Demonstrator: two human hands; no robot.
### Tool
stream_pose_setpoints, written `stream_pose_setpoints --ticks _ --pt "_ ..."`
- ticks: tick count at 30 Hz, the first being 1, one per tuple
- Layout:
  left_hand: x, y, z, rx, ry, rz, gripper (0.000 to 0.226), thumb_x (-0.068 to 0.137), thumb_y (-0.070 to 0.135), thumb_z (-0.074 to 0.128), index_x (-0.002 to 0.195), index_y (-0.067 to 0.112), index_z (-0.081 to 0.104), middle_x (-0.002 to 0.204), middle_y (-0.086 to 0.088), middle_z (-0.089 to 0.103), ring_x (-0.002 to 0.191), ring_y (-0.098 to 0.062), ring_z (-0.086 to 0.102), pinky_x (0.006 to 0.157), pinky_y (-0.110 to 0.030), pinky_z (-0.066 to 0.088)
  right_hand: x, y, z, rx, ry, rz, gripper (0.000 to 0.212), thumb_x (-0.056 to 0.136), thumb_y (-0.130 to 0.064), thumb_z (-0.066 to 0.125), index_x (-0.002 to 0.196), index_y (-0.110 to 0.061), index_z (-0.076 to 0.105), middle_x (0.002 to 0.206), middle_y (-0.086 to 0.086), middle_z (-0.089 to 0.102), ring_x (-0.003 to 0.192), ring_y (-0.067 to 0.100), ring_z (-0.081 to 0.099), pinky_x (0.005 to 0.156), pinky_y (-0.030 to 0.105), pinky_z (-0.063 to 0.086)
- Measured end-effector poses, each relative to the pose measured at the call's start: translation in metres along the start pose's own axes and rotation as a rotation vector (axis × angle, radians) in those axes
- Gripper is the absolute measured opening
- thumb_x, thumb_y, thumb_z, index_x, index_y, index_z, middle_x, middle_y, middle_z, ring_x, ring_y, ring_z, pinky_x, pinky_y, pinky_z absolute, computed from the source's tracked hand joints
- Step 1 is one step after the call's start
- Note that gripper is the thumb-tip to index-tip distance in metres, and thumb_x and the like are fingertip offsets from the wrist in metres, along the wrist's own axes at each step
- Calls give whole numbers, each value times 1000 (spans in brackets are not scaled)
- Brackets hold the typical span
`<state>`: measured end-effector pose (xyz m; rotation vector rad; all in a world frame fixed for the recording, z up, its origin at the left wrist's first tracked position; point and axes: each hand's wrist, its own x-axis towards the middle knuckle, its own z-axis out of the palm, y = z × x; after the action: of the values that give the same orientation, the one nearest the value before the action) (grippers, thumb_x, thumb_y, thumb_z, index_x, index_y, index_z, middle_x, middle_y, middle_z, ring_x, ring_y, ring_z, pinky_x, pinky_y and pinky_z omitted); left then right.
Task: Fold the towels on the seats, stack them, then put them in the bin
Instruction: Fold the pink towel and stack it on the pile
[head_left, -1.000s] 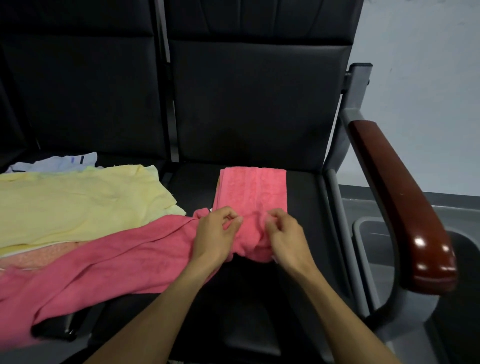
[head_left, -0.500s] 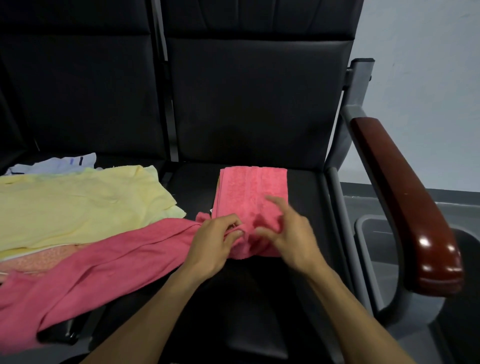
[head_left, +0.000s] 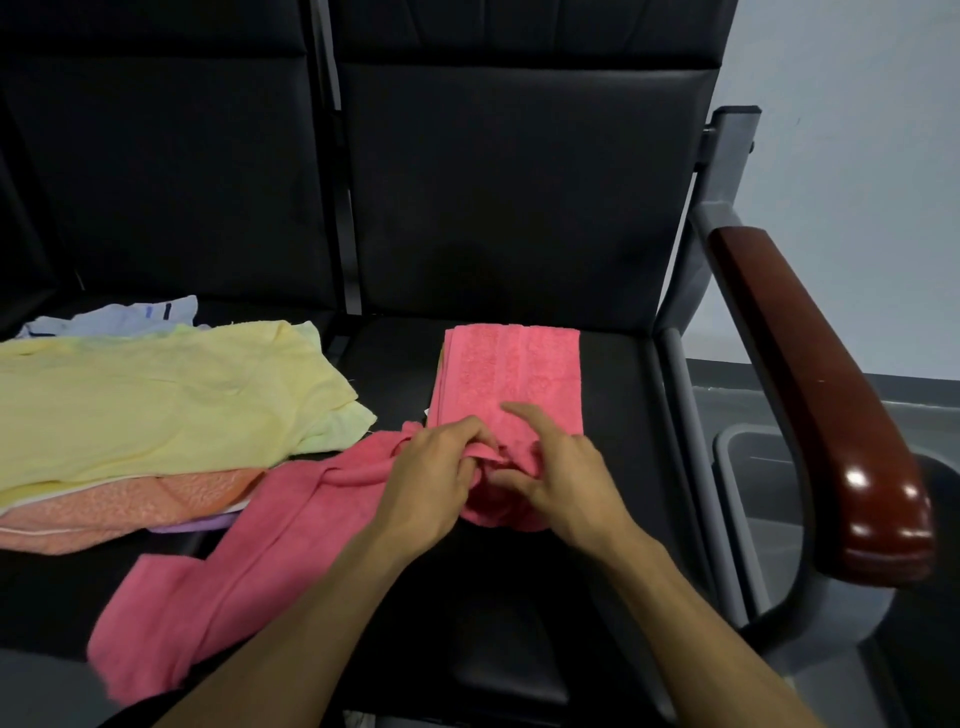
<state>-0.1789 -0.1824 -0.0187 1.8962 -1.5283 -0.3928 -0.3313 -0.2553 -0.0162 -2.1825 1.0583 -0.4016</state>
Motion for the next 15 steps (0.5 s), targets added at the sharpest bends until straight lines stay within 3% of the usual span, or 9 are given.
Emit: stream_pose_setpoints --ticks 2,3,5,7,9,10,12,13,15 --pt "-1 1 4 -7 -2 -6 23 91 1 63 94 24 63 72 11 67 67 -4 63 69 -35 55 1 -2 4 -36 47 -38 17 89 -34 72 101 -31 60 64 -8 58 55 4 54 57 25 43" --pt "-1 0 5 0 25 -5 23 89 2 65 94 24 61 72 10 67 67 -9 64 71 -40 54 2 -3 4 -41 121 -14 13 92 -29 69 86 -24 58 63 -7 57 54 6 53 55 27 41" --pt "-1 -2 4 32 81 -18 26 84 -2 65 93 22 61 74 10 67 71 -18 64 73 -43 53 4 1 -2 18 345 111 28 93 -19 64 70 -20 48 60 -5 54 54 10 51 50 28 36" --pt "-1 -4 2 47 115 -51 27 81 -5 66 93 19 63 76 9 66 73 -20 64 75 -40 52 4 3 -11 98 499 209 30 94 -17 62 69 -20 46 61 -4 56 57 10 53 50 28 37" --pt "-1 -5 1 44 122 -53 27 81 -5 67 95 18 65 75 8 66 71 -18 62 76 -36 50 3 6 -14 50 407 178 13 94 -24 66 85 -25 56 65 -8 57 60 9 55 57 30 43" --pt "-1 -3 2 55 111 -44 27 83 -4 66 97 19 66 75 6 67 70 -17 61 74 -35 49 1 4 -13 16 288 138 17 92 -29 70 104 -28 58 65 -9 57 61 8 56 62 31 47" --pt "-2 0 4 59 54 -21 25 88 2 65 102 22 65 78 6 70 69 -15 61 72 -34 49 0 2 -4 16 45 56 52 86 -38 76 131 -36 50 67 -8 60 62 6 58 68 34 54" --pt "-1 1 5 51 31 -10 23 90 6 65 103 24 63 78 7 71 69 -15 63 72 -35 51 -1 -1 0 28 -17 10 49 87 -38 75 129 -35 52 70 -8 63 62 5 59 69 32 54" --pt "-2 1 7 60 32 -1 18 92 10 66 100 25 61 75 6 70 68 -17 63 73 -40 53 1 -3 3 -10 70 -26 11 92 -35 68 101 -30 64 68 -9 62 58 5 57 61 29 47"
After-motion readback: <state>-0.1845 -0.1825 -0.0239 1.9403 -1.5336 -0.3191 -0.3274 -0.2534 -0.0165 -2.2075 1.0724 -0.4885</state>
